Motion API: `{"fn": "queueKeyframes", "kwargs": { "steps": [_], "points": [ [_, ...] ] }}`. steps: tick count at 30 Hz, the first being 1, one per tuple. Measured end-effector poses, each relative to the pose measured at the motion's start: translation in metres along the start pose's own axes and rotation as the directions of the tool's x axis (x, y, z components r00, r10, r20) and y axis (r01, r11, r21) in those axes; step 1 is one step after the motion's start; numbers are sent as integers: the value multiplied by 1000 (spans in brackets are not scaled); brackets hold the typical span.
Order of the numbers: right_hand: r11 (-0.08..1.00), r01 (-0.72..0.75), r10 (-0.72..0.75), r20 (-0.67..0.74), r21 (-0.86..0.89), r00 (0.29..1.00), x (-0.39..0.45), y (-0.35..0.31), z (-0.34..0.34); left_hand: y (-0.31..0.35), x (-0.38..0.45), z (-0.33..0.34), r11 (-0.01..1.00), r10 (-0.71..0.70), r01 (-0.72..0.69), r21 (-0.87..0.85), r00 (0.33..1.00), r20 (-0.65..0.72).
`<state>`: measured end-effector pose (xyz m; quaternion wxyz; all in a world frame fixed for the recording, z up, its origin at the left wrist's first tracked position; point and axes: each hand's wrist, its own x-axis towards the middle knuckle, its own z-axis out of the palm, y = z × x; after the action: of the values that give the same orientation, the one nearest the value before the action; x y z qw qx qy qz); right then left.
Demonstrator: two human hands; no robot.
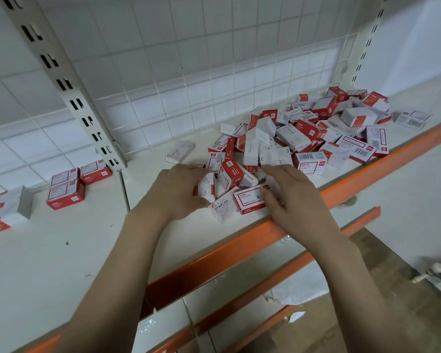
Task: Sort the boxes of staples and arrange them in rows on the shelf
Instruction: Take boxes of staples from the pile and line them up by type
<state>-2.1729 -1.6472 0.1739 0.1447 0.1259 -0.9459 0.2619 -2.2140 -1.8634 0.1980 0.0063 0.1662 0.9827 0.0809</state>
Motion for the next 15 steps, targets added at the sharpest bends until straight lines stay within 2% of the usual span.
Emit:
{"fn": "queueKeyframes", "kwargs": {
  "steps": [5,8,12,15],
  "points": [
    [995,96,-95,40,-24,995,21,-9,-7,-1,-30,-5,986,-131,106,-125,968,-216],
    [980,178,-168,114,-90,979,38,-18,-9,2,-51,-7,969,-183,115,-217,928,-324],
    [905,331,-271,237,-268,933,60,-30,-10,6,-74,-5,943,-267,150,-298,873,-407],
    [864,386,-270,351,-323,897,73,-38,-8,6,-85,-2,925,-317,173,-339,844,-433]
  ]
}}
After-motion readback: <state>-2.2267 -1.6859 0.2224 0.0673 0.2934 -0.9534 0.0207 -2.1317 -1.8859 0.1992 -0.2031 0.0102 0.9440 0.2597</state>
